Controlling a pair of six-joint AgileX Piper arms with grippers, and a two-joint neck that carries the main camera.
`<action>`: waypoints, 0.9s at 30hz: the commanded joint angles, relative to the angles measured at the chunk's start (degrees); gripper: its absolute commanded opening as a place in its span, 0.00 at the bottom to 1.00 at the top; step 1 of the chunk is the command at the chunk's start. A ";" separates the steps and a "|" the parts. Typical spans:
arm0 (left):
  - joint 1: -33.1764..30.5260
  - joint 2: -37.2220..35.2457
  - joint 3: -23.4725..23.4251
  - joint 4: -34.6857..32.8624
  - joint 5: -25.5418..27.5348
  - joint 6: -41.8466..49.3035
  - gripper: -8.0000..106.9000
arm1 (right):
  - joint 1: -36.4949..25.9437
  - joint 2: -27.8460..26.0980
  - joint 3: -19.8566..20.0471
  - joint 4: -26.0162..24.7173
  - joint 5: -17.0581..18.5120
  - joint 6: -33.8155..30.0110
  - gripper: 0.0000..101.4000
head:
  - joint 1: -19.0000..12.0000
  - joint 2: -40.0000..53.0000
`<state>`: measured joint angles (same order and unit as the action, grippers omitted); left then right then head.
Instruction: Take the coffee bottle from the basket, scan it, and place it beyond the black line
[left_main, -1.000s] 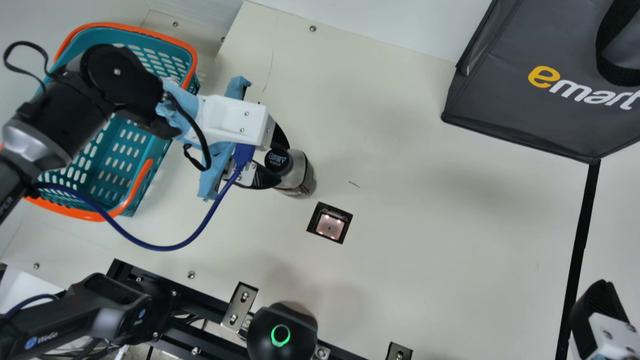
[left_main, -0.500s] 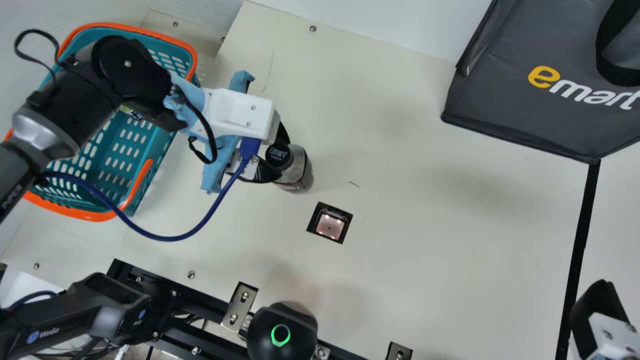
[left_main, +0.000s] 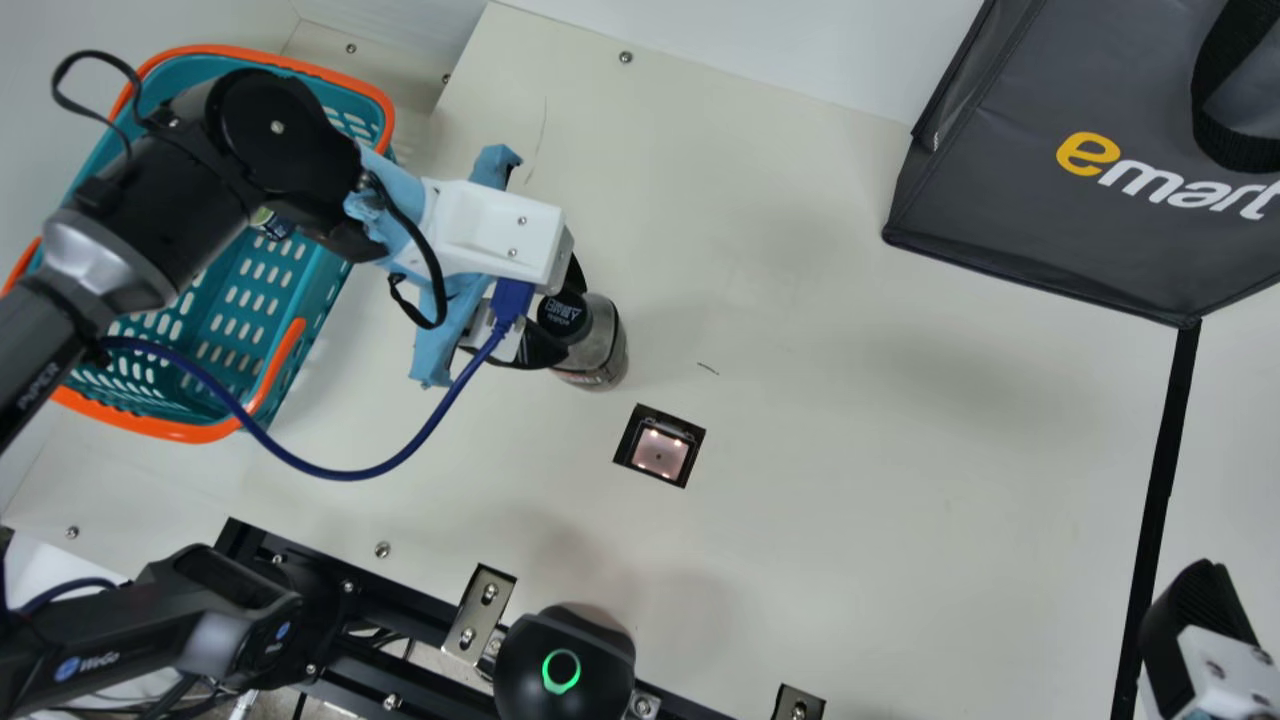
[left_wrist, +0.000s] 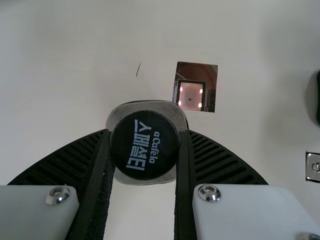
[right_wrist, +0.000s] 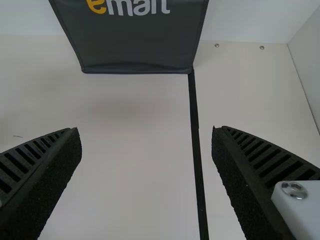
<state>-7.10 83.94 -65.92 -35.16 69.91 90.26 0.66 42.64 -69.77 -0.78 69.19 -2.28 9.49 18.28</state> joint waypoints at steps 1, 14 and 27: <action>-0.14 0.12 -0.22 0.13 -0.01 -0.04 0.16 | 0.00 0.00 0.00 0.00 0.00 0.00 0.90 | -1.57 0.14; -1.24 0.35 -1.08 0.75 -0.01 -1.50 0.51 | 0.00 0.00 0.00 0.00 0.00 0.00 0.90 | -1.57 0.14; -1.39 0.04 -1.30 1.13 -0.01 -2.20 0.85 | 0.00 0.00 0.00 0.00 0.00 0.00 0.90 | -1.57 0.14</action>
<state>-8.52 84.09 -67.14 -34.10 69.90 88.13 0.66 42.64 -69.77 -0.78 69.19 -2.28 9.49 18.28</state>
